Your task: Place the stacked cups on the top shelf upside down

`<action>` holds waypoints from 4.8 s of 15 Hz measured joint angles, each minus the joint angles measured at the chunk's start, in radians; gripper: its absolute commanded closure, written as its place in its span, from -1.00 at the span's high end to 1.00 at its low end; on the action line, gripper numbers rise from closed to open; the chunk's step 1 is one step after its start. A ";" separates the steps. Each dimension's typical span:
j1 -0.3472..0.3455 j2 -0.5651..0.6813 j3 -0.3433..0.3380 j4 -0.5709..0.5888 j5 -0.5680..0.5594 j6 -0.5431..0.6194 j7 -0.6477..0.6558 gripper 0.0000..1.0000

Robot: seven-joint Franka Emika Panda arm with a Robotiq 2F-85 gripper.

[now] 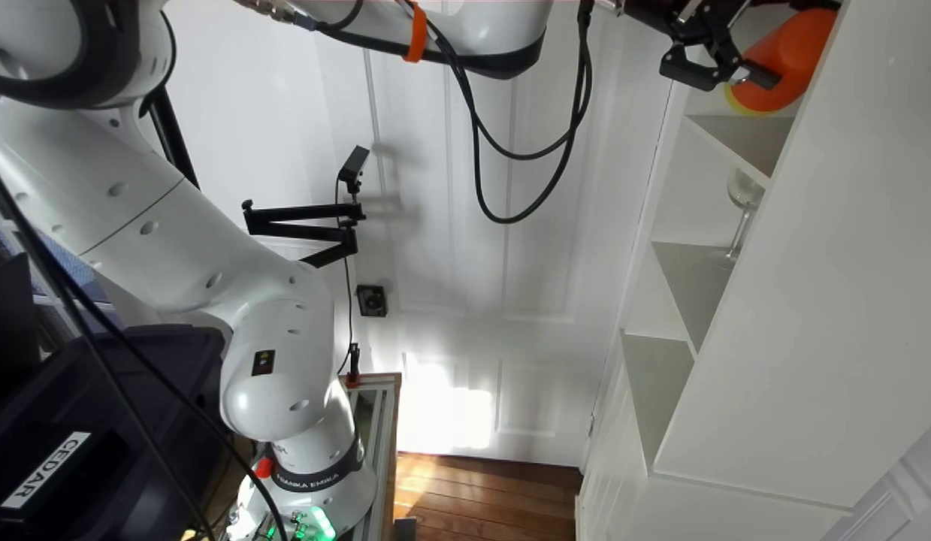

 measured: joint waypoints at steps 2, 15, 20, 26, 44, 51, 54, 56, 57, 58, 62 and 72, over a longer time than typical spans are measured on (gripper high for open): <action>0.000 0.001 0.000 0.000 0.000 0.000 0.000 -0.12; 0.003 0.047 0.031 0.003 -0.127 -0.004 -0.149 -0.12; 0.003 0.062 0.038 0.007 -0.174 -0.024 -0.264 0.38; 0.003 0.079 0.038 0.014 -0.184 -0.029 -0.301 -0.12; 0.015 0.128 0.052 0.000 -0.329 -0.016 -0.445 -0.12; 0.017 0.138 0.052 -0.001 -0.340 -0.008 -0.522 -0.12; 0.017 0.140 0.052 -0.002 -0.350 -0.008 -0.540 -0.12; 0.018 0.141 0.052 -0.005 -0.351 -0.008 -0.555 -0.12; 0.018 0.142 0.052 -0.006 -0.351 -0.008 -0.563 -0.12; 0.019 0.142 0.052 -0.009 -0.351 -0.008 -0.571 -0.12; 0.022 0.142 0.052 -0.019 -0.355 -0.008 -0.581 0.86; 0.023 0.141 0.052 -0.028 -0.359 -0.008 -0.587 1.00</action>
